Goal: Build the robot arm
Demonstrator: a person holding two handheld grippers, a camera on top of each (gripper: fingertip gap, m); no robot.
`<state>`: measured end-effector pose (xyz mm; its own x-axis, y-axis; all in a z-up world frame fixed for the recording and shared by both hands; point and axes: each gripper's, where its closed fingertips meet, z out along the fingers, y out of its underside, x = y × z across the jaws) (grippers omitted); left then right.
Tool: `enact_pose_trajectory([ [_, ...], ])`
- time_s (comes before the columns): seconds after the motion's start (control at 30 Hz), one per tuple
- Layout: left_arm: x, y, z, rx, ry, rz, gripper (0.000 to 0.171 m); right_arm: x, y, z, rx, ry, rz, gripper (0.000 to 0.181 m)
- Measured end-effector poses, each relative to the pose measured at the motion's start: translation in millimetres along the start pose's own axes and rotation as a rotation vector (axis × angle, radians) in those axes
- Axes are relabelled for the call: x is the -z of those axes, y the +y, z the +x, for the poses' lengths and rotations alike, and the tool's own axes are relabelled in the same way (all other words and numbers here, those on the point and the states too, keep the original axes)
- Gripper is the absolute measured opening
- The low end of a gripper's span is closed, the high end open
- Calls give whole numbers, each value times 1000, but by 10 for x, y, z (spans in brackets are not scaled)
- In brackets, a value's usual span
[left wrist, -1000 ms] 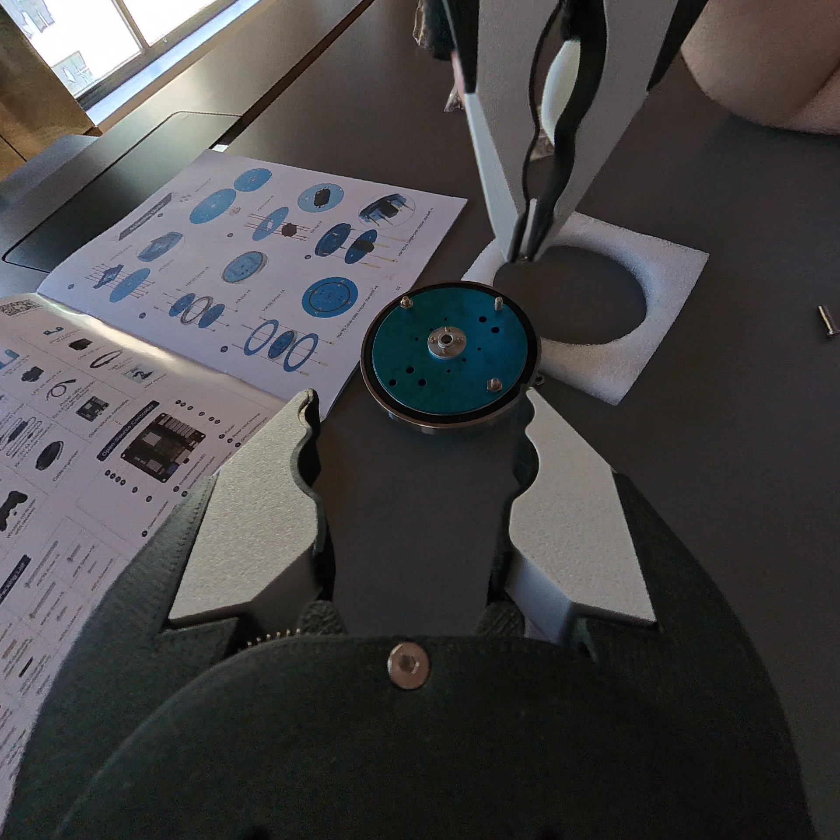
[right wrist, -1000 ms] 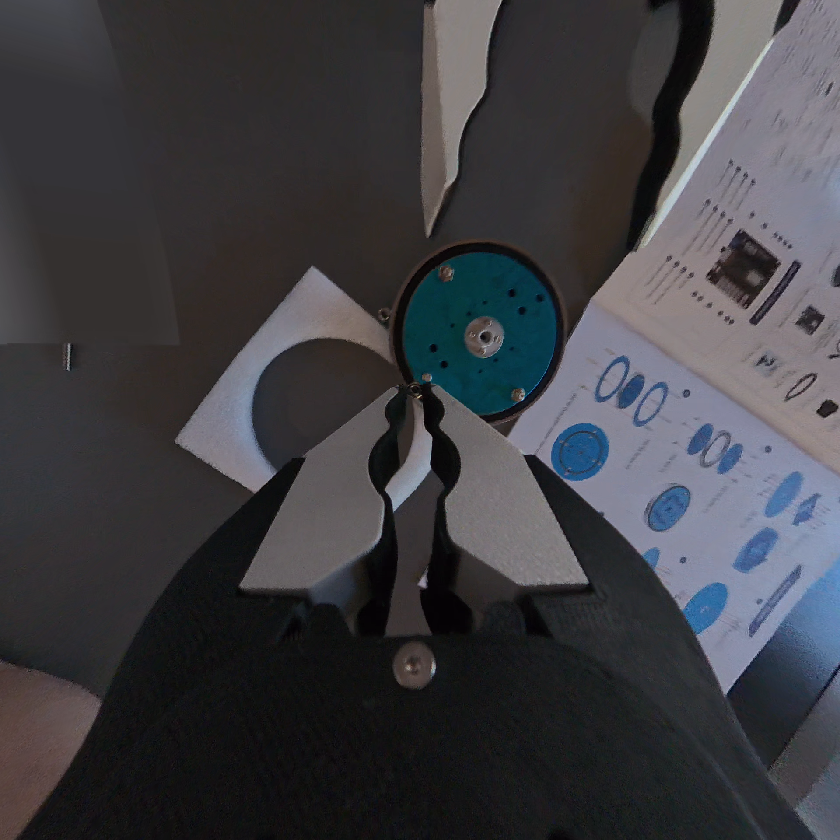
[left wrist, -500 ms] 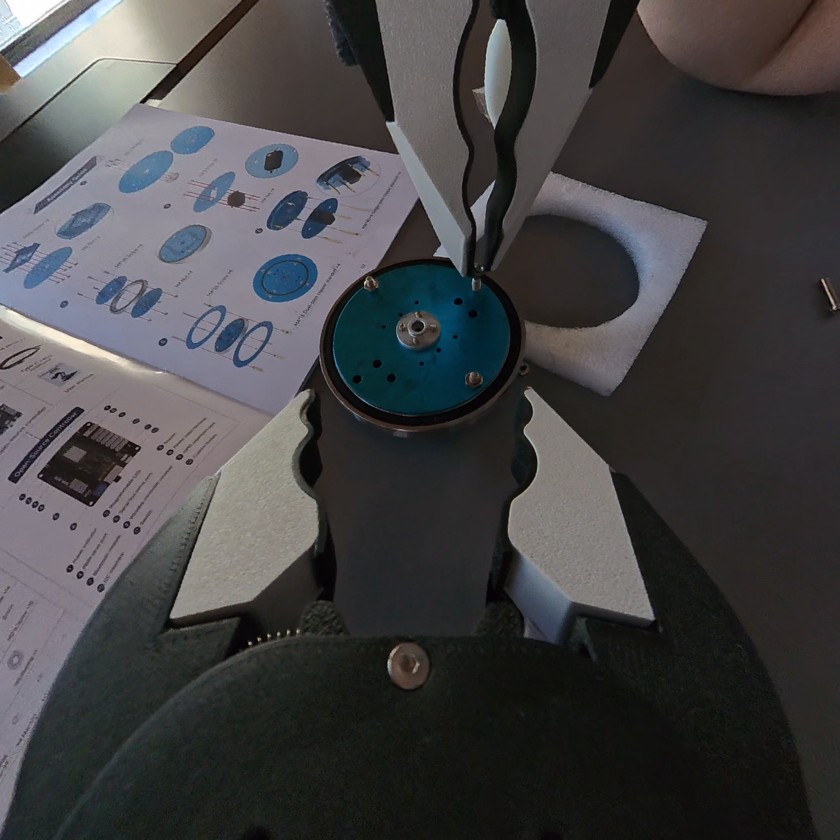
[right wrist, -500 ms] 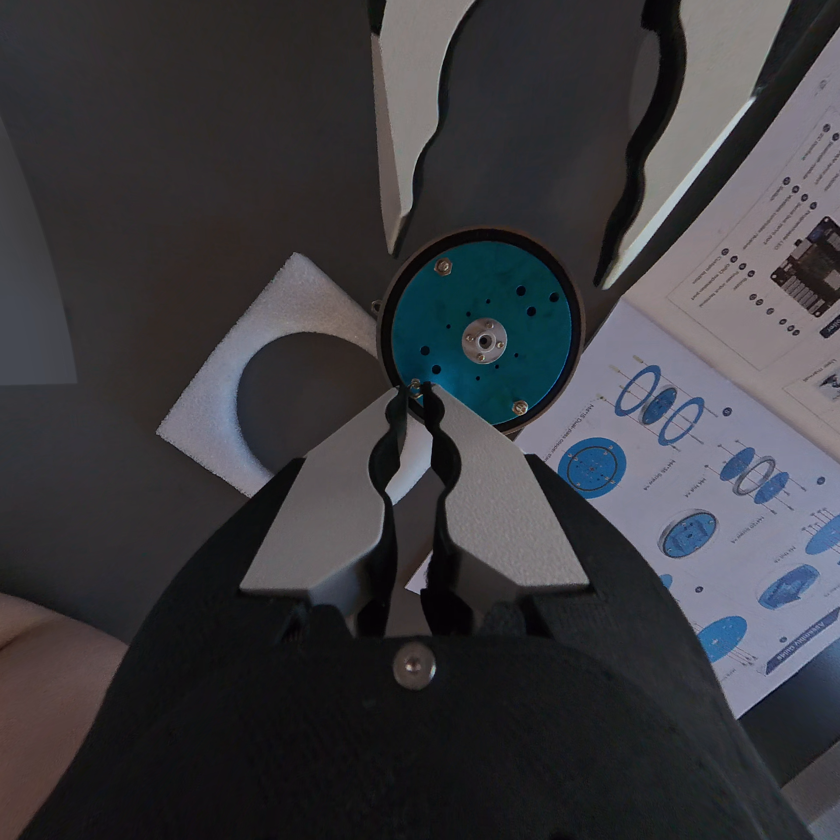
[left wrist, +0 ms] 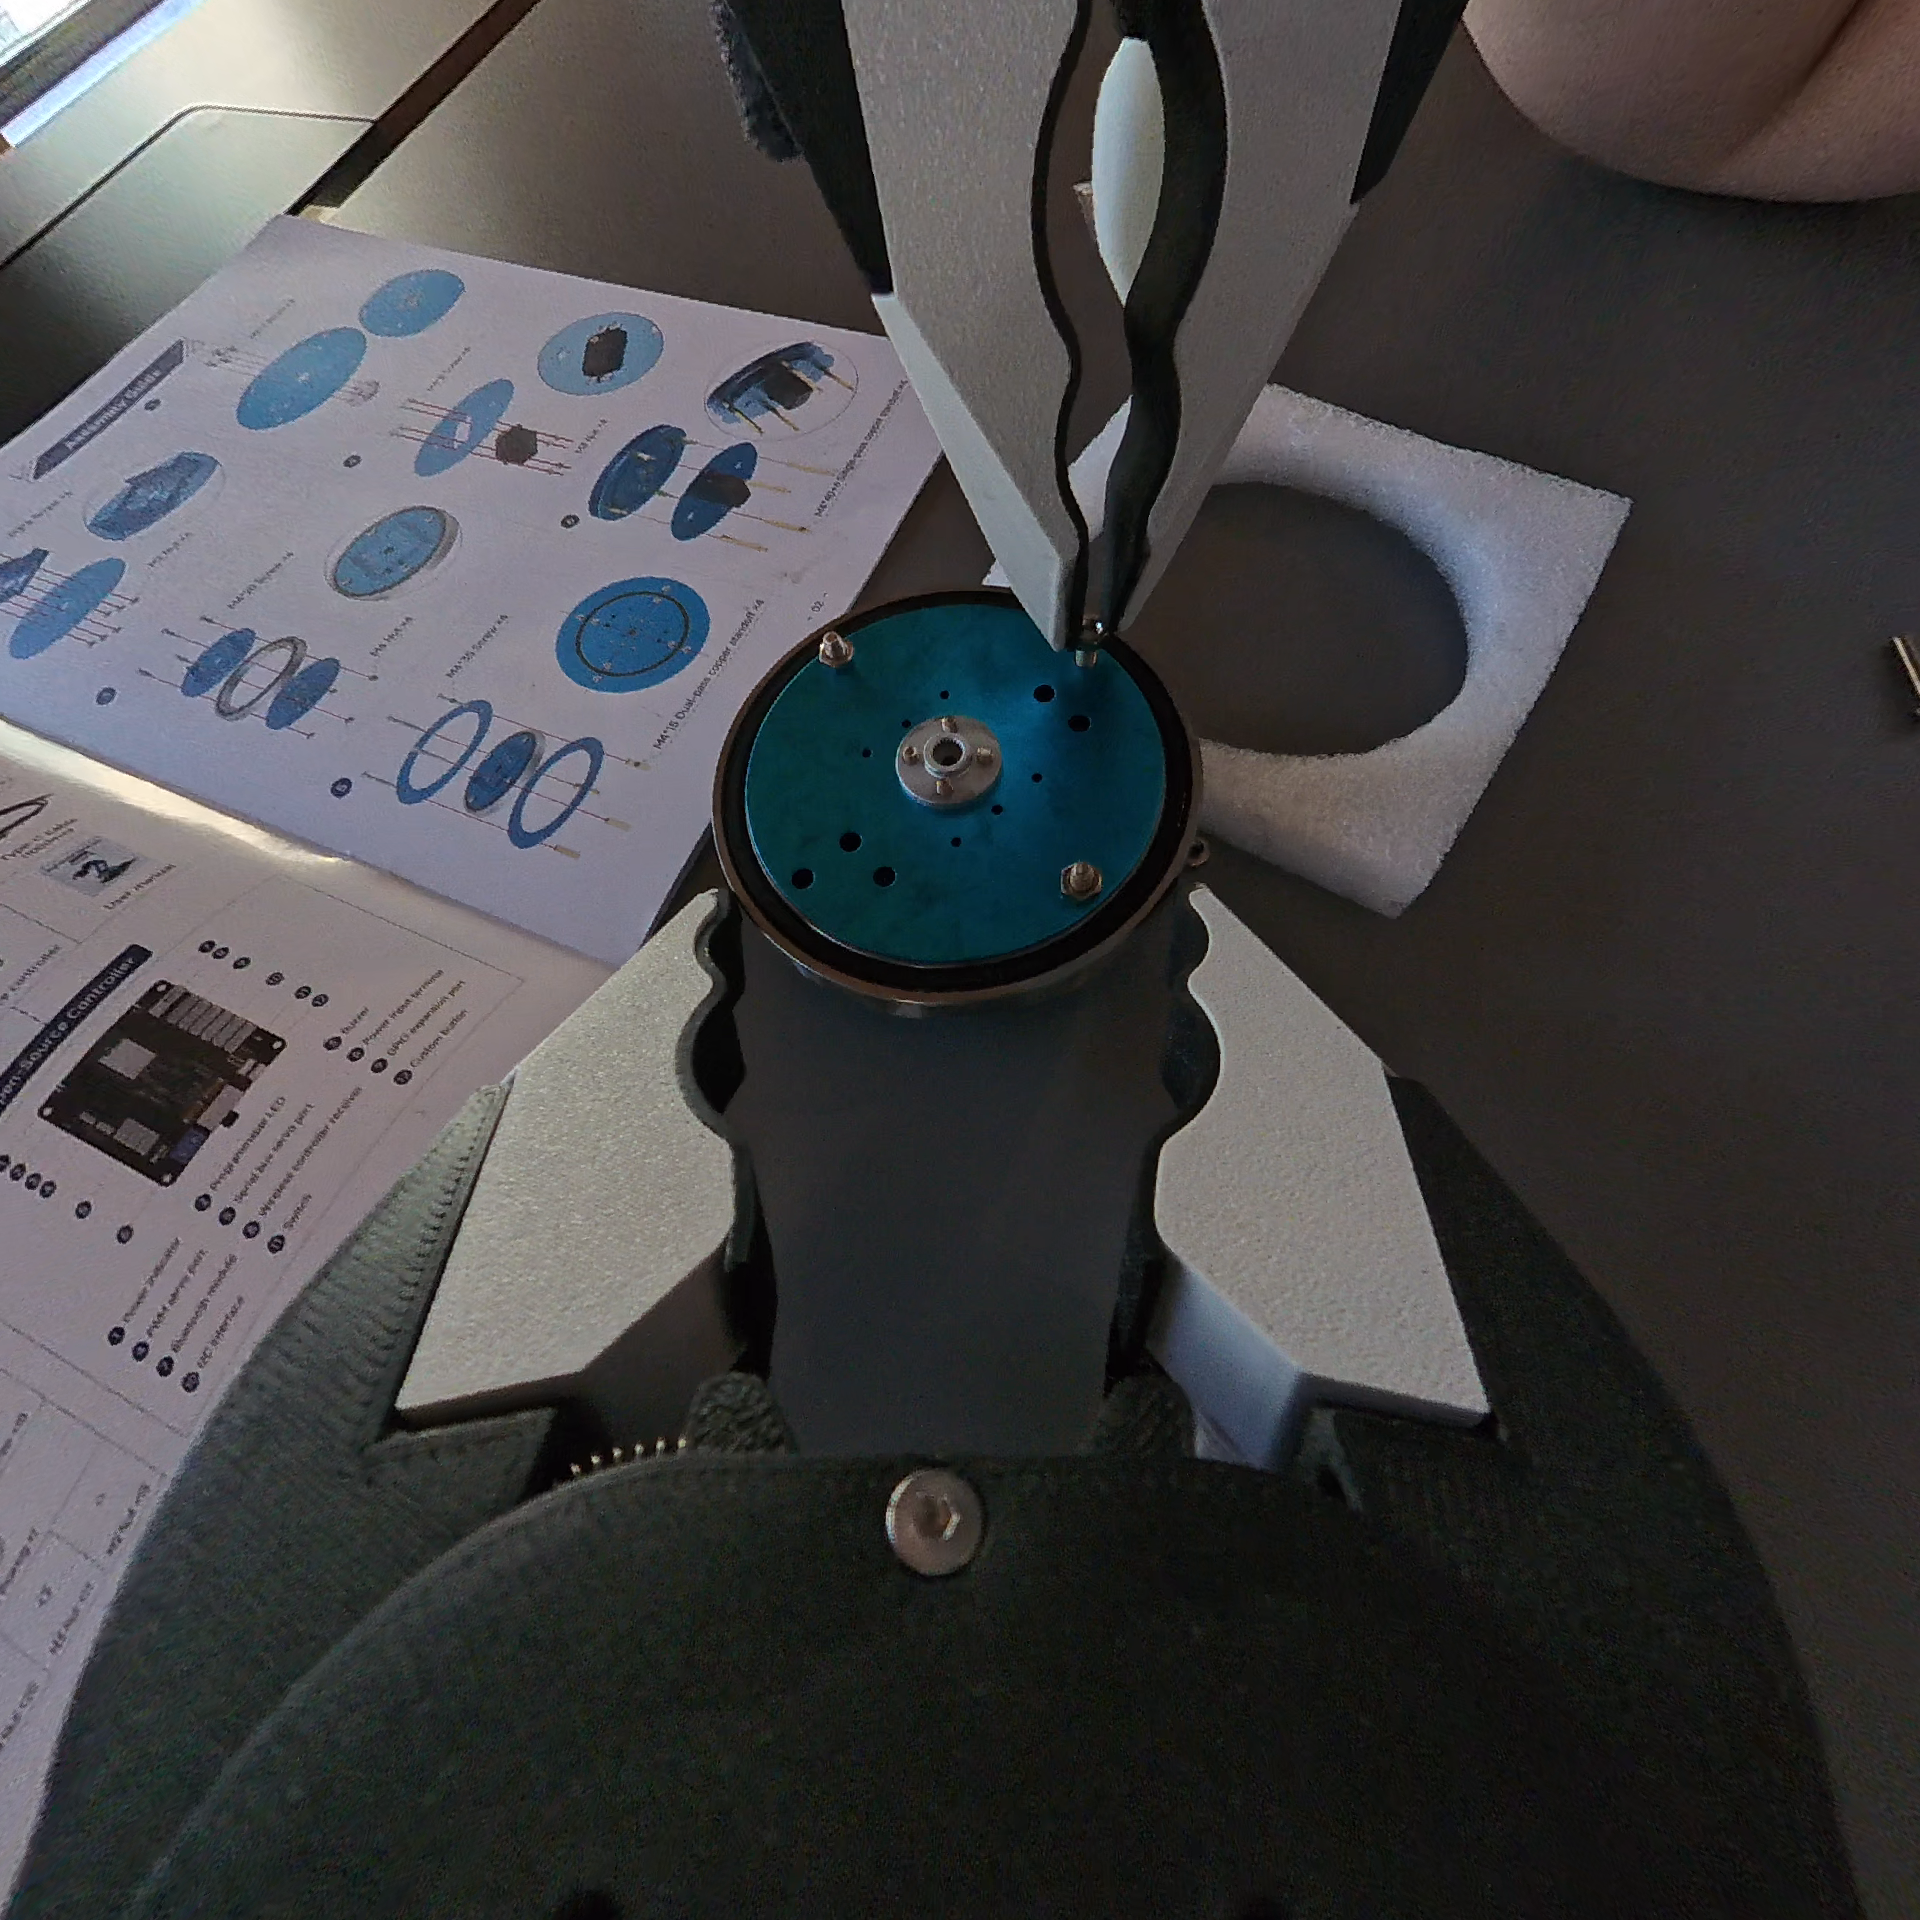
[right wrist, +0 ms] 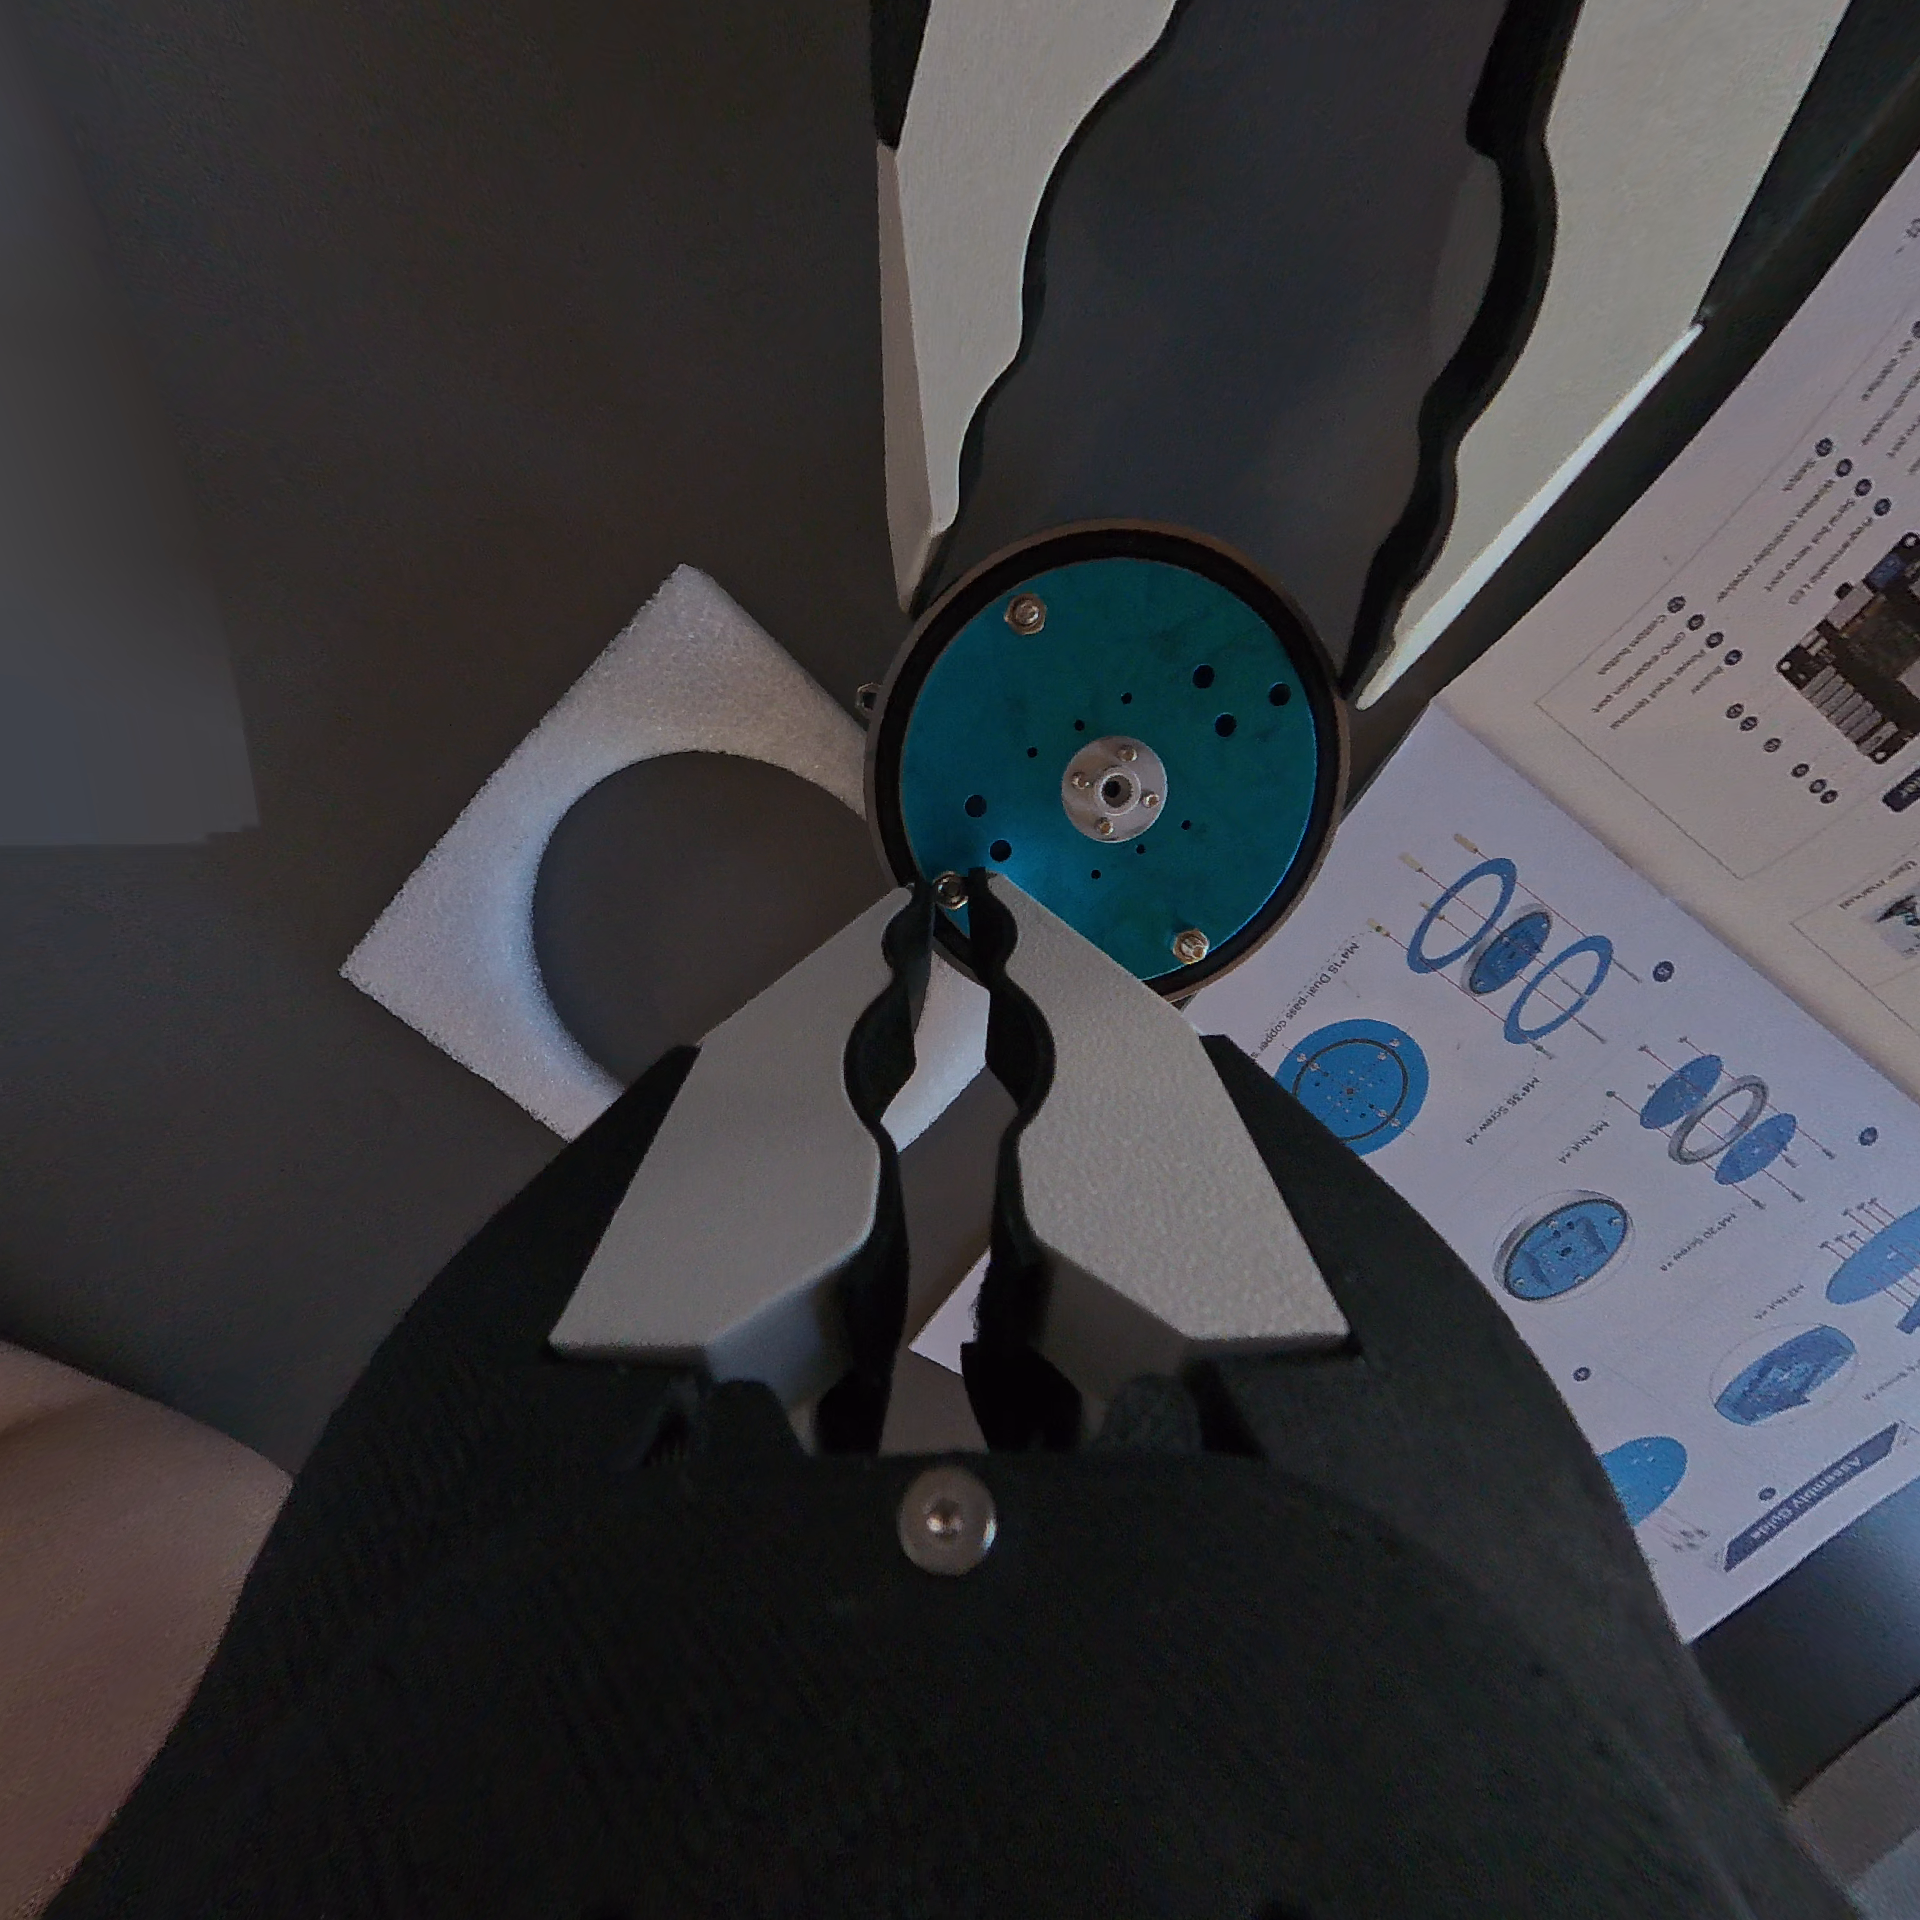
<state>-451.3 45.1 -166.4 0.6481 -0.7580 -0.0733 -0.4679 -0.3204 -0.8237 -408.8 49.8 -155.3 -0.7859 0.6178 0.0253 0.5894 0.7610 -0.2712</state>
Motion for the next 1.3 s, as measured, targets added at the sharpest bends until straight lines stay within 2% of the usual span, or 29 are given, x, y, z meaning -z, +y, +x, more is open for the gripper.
enact_pose_trajectory([
  [0.3, -12, -7, 4, -5, 2, 0, 83, -7, 9, 1, 12, 20, -21, 6],
  [0.57, -10, -7, 8, -9, -5, 1, 82, -15, 19, -15, -141, 40, -62, 5],
  [0.77, -9, -8, 9, -9, -8, 2, 82, -23, 17, 5, -331, 85, -63, 6],
  [1.0, -7, -5, 11, -10, -10, 1, 82, -29, 27, -2, -544, 63, -44, 6],
  [1.3, 3, 0, 16, -13, -10, 0, 81, 56, 65, 17, -469, 132, -18, 15],
])
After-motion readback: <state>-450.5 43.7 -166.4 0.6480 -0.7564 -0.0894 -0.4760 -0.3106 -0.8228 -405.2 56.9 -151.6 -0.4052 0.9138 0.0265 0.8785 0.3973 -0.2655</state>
